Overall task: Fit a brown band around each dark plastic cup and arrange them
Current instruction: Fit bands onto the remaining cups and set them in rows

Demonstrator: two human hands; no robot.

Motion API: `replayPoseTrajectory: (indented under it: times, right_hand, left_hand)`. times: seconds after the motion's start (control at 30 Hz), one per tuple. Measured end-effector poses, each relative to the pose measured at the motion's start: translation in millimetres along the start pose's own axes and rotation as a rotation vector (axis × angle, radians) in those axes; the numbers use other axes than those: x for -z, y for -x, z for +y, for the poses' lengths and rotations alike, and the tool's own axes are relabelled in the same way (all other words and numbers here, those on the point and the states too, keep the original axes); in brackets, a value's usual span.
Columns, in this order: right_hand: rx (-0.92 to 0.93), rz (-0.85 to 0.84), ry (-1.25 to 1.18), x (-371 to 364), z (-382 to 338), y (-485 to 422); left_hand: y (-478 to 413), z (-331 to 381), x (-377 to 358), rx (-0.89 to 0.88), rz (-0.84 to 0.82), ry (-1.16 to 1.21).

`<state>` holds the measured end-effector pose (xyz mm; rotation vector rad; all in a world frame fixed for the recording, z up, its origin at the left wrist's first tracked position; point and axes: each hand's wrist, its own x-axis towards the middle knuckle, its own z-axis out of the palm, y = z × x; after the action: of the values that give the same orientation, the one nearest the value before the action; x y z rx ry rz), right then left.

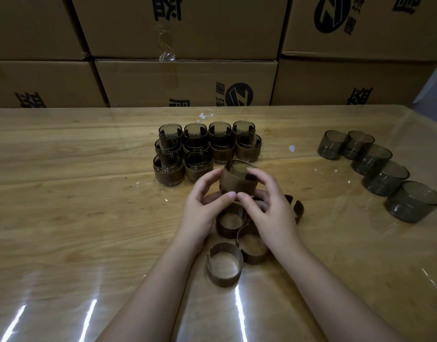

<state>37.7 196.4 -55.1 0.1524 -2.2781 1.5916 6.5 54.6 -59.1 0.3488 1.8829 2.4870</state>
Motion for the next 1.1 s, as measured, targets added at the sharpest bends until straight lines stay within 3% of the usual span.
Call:
replayPoseTrajectory:
  times: [0.1, 0.4, 0.73, 1.1]
  right_hand:
    - [-0.027, -0.008, -0.052, 6, -1, -4]
    - [-0.148, 0.081, 0.051, 19, -6, -27]
    - [-0.158, -0.109, 0.359, -1, 11, -88]
    - [-0.099, -0.152, 0.512, -14, 19, -101]
  left_hand:
    - [-1, -1, 3, 0.004, -0.04, -0.041]
    - [-3, -13, -2, 0.027, -0.089, -0.468]
    - [-2, -12, 2, -0.009, -0.212, -0.859]
    - [-3, -15, 2, -0.065, -0.203, -0.858]
